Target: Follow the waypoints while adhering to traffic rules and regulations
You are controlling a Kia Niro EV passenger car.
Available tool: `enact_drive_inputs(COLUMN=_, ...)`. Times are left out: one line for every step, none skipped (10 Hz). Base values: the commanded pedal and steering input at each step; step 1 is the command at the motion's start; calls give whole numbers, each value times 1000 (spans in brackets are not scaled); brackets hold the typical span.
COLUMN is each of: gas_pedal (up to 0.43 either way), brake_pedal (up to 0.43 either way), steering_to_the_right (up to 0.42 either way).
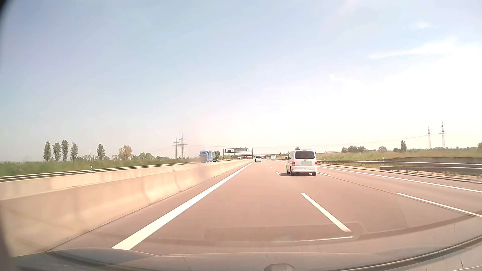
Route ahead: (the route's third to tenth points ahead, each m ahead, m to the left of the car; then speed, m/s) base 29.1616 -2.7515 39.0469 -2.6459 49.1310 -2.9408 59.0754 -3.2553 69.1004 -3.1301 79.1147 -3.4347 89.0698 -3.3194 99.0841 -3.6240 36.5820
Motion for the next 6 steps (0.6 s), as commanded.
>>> enact_drive_inputs(gas_pedal=331, brake_pedal=0, steering_to_the_right=0)
enact_drive_inputs(gas_pedal=331, brake_pedal=0, steering_to_the_right=1)
enact_drive_inputs(gas_pedal=331, brake_pedal=0, steering_to_the_right=0)
enact_drive_inputs(gas_pedal=331, brake_pedal=0, steering_to_the_right=0)
enact_drive_inputs(gas_pedal=331, brake_pedal=0, steering_to_the_right=0)
enact_drive_inputs(gas_pedal=331, brake_pedal=0, steering_to_the_right=0)
